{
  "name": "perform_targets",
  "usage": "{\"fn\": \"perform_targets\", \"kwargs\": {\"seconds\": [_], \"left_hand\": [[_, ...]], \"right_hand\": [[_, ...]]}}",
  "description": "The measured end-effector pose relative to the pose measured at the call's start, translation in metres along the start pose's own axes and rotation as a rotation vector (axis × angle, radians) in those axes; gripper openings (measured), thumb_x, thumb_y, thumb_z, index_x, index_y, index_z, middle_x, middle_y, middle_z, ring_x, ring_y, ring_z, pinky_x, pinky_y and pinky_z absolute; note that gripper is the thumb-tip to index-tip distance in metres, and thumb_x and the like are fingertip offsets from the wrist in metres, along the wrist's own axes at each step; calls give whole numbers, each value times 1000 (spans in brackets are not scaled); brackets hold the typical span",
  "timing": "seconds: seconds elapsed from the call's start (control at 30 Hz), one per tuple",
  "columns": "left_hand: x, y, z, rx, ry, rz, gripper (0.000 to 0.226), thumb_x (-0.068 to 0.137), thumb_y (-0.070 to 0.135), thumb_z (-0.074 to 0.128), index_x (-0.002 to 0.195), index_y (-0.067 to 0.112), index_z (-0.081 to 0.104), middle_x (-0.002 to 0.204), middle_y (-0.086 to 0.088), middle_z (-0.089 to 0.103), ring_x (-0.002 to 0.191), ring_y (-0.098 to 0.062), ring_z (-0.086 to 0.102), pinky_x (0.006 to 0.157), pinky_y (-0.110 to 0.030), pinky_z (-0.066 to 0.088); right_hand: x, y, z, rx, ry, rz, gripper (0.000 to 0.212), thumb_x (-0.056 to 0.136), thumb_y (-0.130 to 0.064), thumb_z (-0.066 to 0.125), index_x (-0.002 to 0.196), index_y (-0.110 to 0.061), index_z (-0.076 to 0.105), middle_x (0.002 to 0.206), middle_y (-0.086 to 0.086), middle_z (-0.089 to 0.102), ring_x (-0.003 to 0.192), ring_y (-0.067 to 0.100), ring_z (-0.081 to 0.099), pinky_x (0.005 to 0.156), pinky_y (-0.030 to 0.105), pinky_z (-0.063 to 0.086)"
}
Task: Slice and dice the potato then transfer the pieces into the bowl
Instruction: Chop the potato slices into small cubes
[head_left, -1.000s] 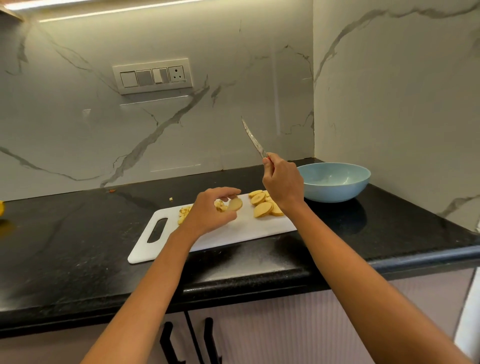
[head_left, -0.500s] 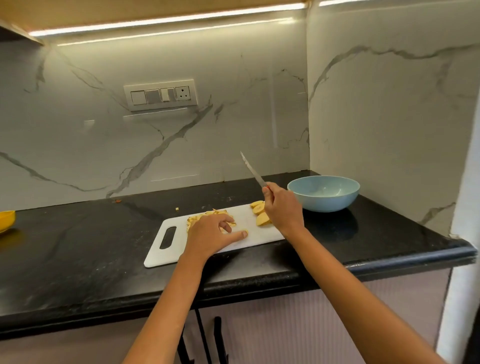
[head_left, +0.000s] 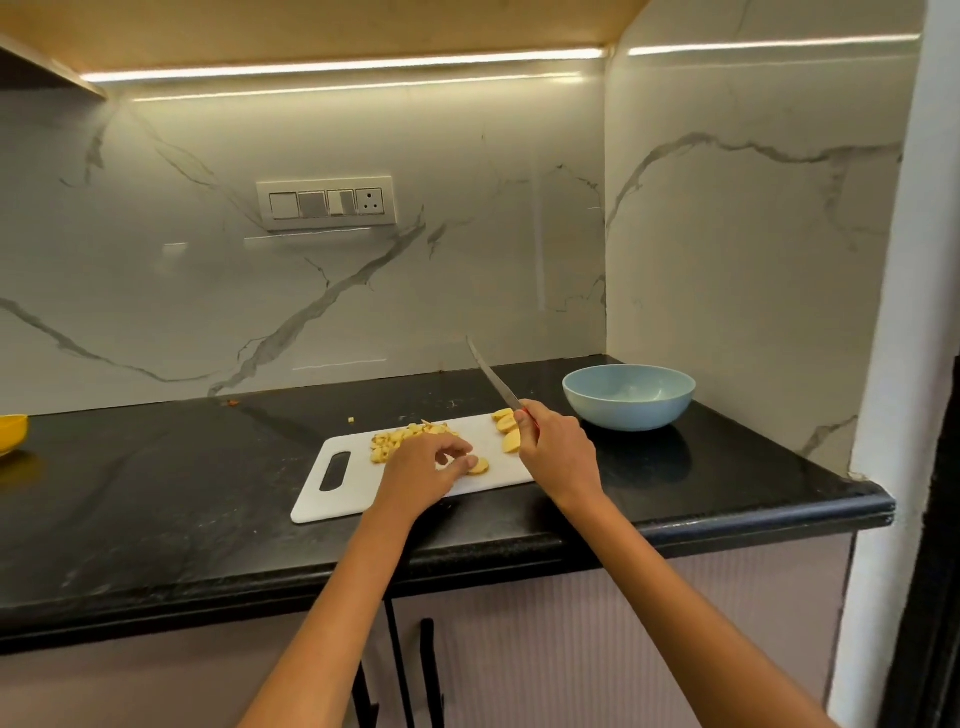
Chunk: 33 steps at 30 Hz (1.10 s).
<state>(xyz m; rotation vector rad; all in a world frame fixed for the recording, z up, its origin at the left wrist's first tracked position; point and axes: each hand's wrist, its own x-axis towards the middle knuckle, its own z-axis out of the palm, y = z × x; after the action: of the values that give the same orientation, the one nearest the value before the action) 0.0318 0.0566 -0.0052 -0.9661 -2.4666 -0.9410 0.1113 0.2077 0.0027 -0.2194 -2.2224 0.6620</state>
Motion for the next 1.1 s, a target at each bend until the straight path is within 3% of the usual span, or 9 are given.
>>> {"fn": "perform_targets", "kwargs": {"seconds": [0.07,0.13,0.37,0.47,0.57,0.8,0.87,0.97,1.1], "left_hand": [[-1,0,1,85,50,-13,38,74,49,71,102,22,70,95,8,70,80,-4,54,76,-21,44],[0,0,2,147,60,-33,45,71,55,70,103,23,70,92,8,70,82,-6,56,84,-31,46],[8,-7,5,226,25,-6,21,92,23,56,109,24,69,116,3,66,110,-17,56,101,-41,38],[5,1,5,283,75,14,34,89,46,54,111,24,66,106,5,68,105,-15,56,95,-37,37],[8,8,4,379,11,9,50,80,60,56,117,26,62,101,8,68,105,-12,55,95,-35,33],[13,14,6,603,35,161,33,99,36,38,121,25,59,114,4,65,105,-14,55,95,-32,34],[13,14,6,562,48,174,29,100,27,40,120,21,60,116,2,65,105,-15,58,94,-29,39],[6,19,6,231,47,167,25,97,15,47,115,13,64,111,-5,67,97,-19,63,87,-26,47],[-3,20,2,-1,41,153,22,94,1,47,99,10,66,97,-7,68,82,-13,62,75,-11,45]], "right_hand": [[-1,0,0,4,-1,0,33,101,-26,39,125,-12,57,95,5,69,80,14,62,68,24,48],[-1,-1,-1,5,-3,3,33,101,-26,39,124,-12,58,95,5,69,80,14,63,70,25,50],[-1,0,-2,21,6,8,32,101,-26,39,123,-12,58,94,5,69,80,15,63,72,28,52],[0,0,-2,36,12,17,32,101,-26,39,123,-13,58,96,5,69,82,15,63,72,27,52],[0,1,-2,40,10,23,33,101,-26,38,124,-13,58,99,5,69,86,15,64,71,24,49],[4,3,-1,61,6,48,33,101,-26,40,124,-12,57,99,6,69,86,16,64,76,28,54],[4,3,0,60,3,52,32,101,-26,40,122,-11,58,96,6,69,83,17,64,75,33,55],[4,2,-1,51,4,56,32,101,-26,40,122,-11,59,96,7,69,82,18,64,75,35,55],[2,0,-2,58,14,53,32,101,-26,41,124,-11,58,99,7,69,85,18,64,77,34,55]]}}
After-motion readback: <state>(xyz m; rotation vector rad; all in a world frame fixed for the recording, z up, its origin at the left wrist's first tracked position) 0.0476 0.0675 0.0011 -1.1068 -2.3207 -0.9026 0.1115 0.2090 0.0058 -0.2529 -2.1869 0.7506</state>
